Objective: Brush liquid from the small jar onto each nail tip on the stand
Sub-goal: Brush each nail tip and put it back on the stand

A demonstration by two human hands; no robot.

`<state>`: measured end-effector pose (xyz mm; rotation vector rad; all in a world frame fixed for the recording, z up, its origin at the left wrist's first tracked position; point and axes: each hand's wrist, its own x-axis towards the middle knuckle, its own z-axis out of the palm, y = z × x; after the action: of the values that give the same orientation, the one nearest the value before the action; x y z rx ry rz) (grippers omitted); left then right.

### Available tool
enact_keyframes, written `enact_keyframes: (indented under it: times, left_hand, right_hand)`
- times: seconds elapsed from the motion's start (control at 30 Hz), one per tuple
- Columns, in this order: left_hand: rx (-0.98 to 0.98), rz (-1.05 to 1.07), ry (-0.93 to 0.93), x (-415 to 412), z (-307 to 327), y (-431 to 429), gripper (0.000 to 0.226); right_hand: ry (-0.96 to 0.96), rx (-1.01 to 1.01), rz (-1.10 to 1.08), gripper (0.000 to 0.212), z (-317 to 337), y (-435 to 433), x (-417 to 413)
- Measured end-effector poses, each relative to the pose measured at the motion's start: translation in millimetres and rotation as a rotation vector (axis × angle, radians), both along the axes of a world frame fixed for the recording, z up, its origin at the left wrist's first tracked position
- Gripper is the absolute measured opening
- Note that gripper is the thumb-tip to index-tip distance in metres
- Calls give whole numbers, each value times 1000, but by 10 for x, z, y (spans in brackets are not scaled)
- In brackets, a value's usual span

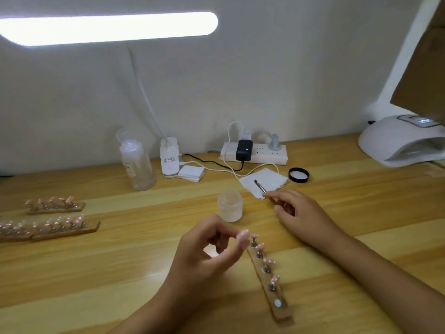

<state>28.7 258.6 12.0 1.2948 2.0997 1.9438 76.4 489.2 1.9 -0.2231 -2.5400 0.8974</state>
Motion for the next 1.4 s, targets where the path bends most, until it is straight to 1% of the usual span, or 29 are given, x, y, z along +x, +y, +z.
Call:
enact_keyframes:
  times: [0.07, 0.1, 0.2, 0.23, 0.3, 0.37, 0.43, 0.5, 0.7, 0.77, 0.83, 0.87, 0.97, 1.03, 1.1, 1.17, 1.3, 1.37, 1.4]
  left_hand:
    - [9, -23, 300, 107, -10, -5, 14]
    - [7, -55, 397, 159, -14, -7, 13]
    - [-59, -116, 681, 261, -16, -12, 18]
    - [-76, -113, 767, 285, -21, -9, 20]
    - [-106, -84, 865, 317, -45, 5, 22]
    - [-135, -70, 893, 327, -82, 18, 21]
    - [-163, -90, 878, 328, -91, 20, 20]
    - [-193, -116, 848, 314, -73, 14, 18]
    - [-342, -165, 744, 245, 4, -23, 15]
    - [-357, -174, 721, 236, 9, -25, 15]
    - [-355, -187, 717, 236, -2, -21, 15]
    - [-355, -197, 725, 239, -10, -16, 15]
    - [-374, -202, 750, 236, -29, -10, 17]
    - [-386, -209, 769, 224, -28, -16, 16]
    - [-384, -224, 792, 215, -32, -17, 14]
    - [-375, -226, 836, 215, -43, -7, 12]
    - [-364, -226, 894, 211, -110, 5, 10]
    - [-381, -193, 992, 199, -138, 10, 7]
    - [-373, -168, 1046, 196, -147, 15, 10]
  right_hand:
    - [-38, 53, -13, 40, -35, 10, -22]
    - [-47, 68, -20, 42, -42, 15, -26]
    - [-95, 104, -70, 41, -49, 22, -54]
    - [-108, 90, -94, 38, -48, 19, -61]
    - [-64, 5, -130, 31, -32, 22, -70]
    - [38, -90, -158, 23, -5, 42, -70]
    - [106, -153, -174, 21, 19, 63, -63]
    - [116, -183, -180, 21, 33, 69, -59]
    - [117, -172, -172, 22, 24, 73, -59]
    - [107, -161, -166, 20, 13, 83, -73]
    - [53, -142, -139, 20, 10, 74, -97]
    - [7, -114, -120, 24, 5, 66, -107]
    - [-105, 61, -57, 39, -33, 39, -118]
    - [-104, 103, -32, 40, -57, 41, -115]
    - [-84, 102, -23, 39, -68, 44, -126]
    - [-21, 10, -9, 35, -68, 28, -152]
    - [191, -263, 15, 30, -21, 1, -146]
    - [293, -376, 14, 31, 10, -14, -131]
    - [333, -428, 13, 33, 21, -27, -138]
